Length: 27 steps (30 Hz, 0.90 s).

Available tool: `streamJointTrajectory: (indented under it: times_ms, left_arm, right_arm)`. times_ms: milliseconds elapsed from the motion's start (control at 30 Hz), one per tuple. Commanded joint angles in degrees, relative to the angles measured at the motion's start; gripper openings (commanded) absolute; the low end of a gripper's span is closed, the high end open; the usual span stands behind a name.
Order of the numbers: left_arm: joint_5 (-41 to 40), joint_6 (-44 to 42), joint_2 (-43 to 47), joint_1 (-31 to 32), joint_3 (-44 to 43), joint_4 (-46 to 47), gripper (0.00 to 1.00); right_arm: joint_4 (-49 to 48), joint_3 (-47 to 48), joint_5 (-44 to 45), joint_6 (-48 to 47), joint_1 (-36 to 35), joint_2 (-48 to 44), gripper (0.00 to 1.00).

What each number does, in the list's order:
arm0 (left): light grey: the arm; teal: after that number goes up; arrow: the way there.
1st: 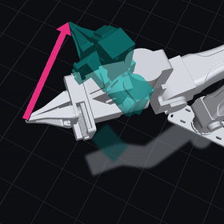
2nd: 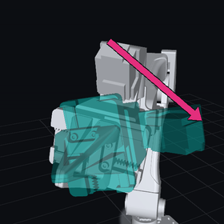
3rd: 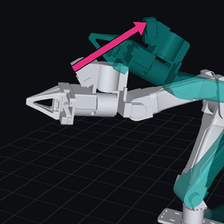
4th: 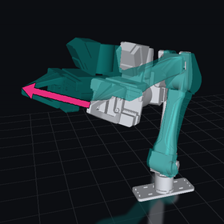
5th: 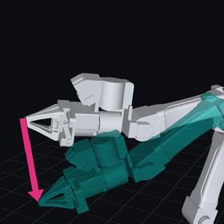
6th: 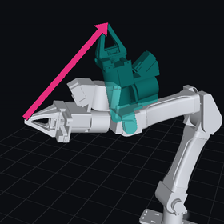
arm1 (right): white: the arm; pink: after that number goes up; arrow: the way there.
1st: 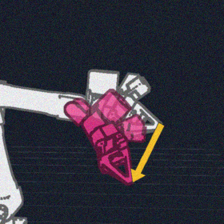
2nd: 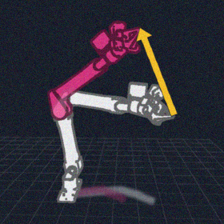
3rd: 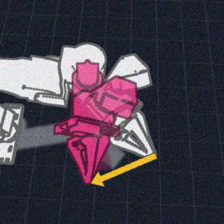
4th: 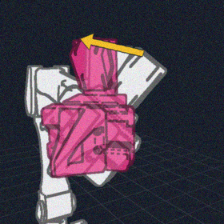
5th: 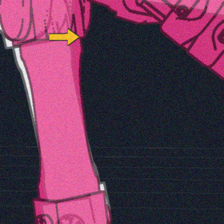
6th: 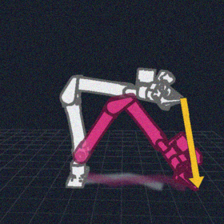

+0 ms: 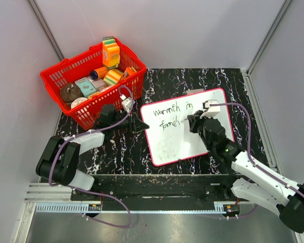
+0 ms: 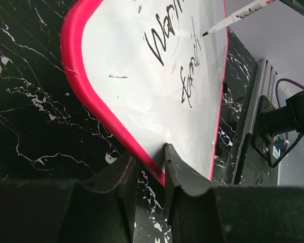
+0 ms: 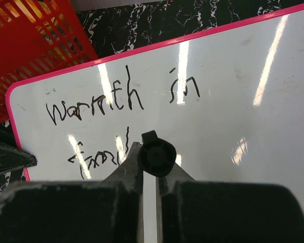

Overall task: Write a sentence on the whiteboard
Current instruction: Write with the whiteboard marker on the whiteboard.

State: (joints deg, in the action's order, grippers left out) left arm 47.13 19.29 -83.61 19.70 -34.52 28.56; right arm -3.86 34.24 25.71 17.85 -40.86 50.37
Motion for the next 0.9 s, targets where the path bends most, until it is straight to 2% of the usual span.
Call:
streamJointTrajectory:
  times_ms: [0,867]
  left_arm:
    - [-3.28,-6.90,0.21,1.21,-0.63,-1.66,0.00]
    - [-3.28,-6.90,0.21,1.21,-0.63,-1.66,0.00]
  right_arm:
    - [-3.70,2.76,2.06,-0.88,0.26,0.70,0.00]
    - [-3.70,1.18,0.92,-0.71,0.26,2.01,0.00]
